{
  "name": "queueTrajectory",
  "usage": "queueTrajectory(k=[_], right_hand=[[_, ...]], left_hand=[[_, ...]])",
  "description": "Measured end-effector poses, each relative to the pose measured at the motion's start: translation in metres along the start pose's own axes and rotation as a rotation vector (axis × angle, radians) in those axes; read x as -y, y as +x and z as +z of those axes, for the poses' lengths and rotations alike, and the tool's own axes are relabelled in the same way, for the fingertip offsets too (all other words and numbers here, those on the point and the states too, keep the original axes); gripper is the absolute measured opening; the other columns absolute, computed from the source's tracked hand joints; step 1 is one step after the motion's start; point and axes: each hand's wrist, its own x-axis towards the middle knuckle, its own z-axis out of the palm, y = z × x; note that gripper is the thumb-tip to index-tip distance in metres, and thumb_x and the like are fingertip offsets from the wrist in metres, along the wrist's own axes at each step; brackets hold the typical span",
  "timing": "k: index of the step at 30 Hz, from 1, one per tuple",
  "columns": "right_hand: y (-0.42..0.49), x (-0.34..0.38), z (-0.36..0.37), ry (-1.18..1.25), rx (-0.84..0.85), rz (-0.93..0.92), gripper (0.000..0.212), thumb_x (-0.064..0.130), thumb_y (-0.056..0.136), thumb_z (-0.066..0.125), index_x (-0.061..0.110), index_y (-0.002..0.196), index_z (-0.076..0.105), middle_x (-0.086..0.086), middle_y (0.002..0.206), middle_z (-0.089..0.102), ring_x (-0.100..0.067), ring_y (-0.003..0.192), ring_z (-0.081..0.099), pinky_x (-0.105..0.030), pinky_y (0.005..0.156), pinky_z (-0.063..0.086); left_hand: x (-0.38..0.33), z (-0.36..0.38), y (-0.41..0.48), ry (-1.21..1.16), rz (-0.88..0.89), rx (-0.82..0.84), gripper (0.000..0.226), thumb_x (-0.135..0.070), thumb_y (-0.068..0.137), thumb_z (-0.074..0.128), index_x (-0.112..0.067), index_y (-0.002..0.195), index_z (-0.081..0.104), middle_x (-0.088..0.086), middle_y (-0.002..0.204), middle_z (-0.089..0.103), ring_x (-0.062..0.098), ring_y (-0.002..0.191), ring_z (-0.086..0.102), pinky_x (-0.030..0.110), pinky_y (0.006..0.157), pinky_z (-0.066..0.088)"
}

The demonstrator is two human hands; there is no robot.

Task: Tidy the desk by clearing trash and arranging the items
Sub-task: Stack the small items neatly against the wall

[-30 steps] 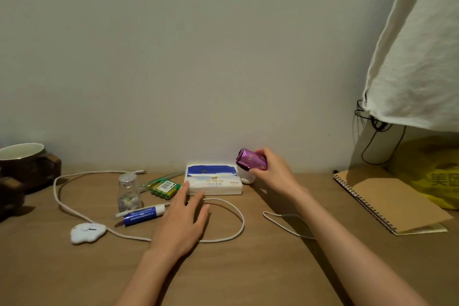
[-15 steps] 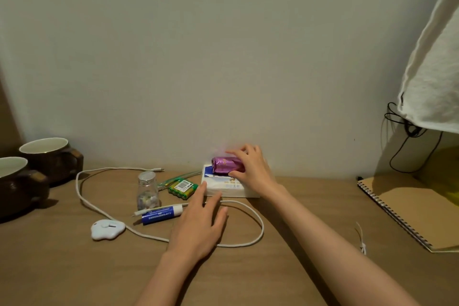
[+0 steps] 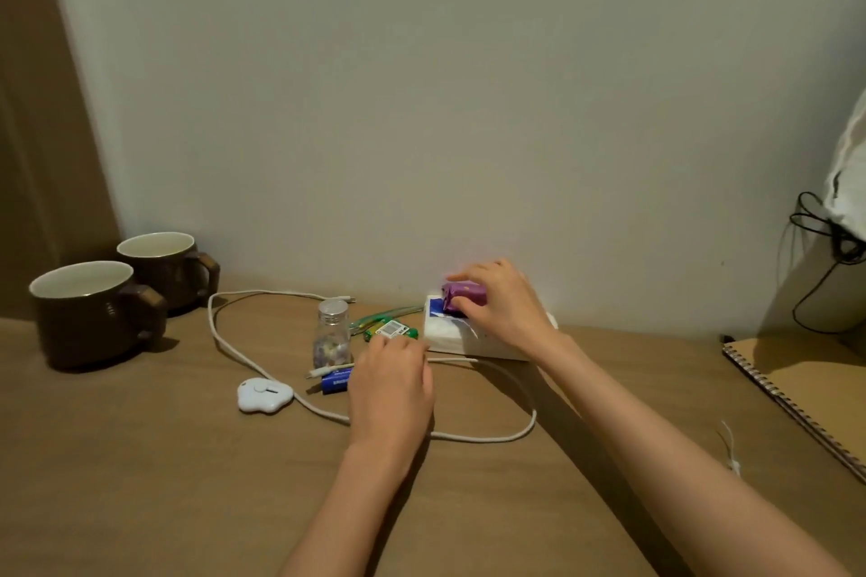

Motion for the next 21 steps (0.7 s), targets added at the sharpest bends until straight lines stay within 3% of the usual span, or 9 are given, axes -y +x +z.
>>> queueTrajectory(k=[4, 8, 13, 17, 21], right_hand=[[0.012, 0.038, 0.010, 0.054, 0.172, -0.077, 0.036, 0.034, 0.091, 0.062, 0.025, 0.126, 0.060, 0.005, 0.121, 0.065, -0.017, 0.113, 0.047, -0.036, 0.093, 0.045], [0.019, 0.057, 0.035, -0.188, 0.288, -0.127, 0.042, 0.048, 0.088, 0.058, 0.025, 0.122, 0.062, 0.001, 0.114, 0.068, -0.023, 0.110, 0.044, -0.038, 0.089, 0.035], [0.024, 0.062, 0.051, -0.274, 0.347, -0.096, 0.058, 0.068, 0.082, 0.052, 0.021, 0.111, 0.068, -0.003, 0.102, 0.069, -0.025, 0.108, 0.043, -0.039, 0.084, 0.027], [0.027, 0.065, 0.056, -0.197, 0.343, -0.030, 0.051, 0.061, 0.078, 0.061, 0.017, 0.102, 0.070, -0.002, 0.099, 0.068, -0.025, 0.105, 0.044, -0.038, 0.078, 0.024], [0.026, 0.064, 0.054, -0.073, 0.302, 0.037, 0.053, 0.054, 0.075, 0.068, 0.015, 0.111, 0.069, -0.001, 0.108, 0.069, -0.025, 0.106, 0.050, -0.036, 0.078, 0.027]], left_hand=[[0.015, -0.009, -0.002, 0.125, -0.106, -0.017, 0.029, -0.029, 0.094, 0.041, -0.026, 0.112, 0.064, -0.007, 0.113, 0.063, 0.016, 0.105, 0.048, 0.031, 0.088, 0.037], [0.022, -0.012, -0.003, 0.139, -0.163, 0.032, 0.028, -0.033, 0.091, 0.043, -0.024, 0.102, 0.067, -0.005, 0.109, 0.064, 0.019, 0.106, 0.046, 0.032, 0.089, 0.038], [0.023, -0.014, -0.001, 0.126, -0.176, 0.070, 0.028, -0.033, 0.092, 0.047, -0.024, 0.110, 0.066, -0.004, 0.111, 0.063, 0.019, 0.112, 0.043, 0.031, 0.089, 0.038], [0.024, -0.015, 0.000, 0.094, -0.199, 0.079, 0.028, -0.033, 0.091, 0.050, -0.024, 0.112, 0.066, -0.002, 0.110, 0.064, 0.020, 0.114, 0.043, 0.032, 0.088, 0.041], [0.025, -0.014, -0.001, 0.067, -0.209, 0.062, 0.026, -0.034, 0.091, 0.053, -0.024, 0.111, 0.066, -0.002, 0.108, 0.064, 0.020, 0.114, 0.044, 0.032, 0.086, 0.043]])
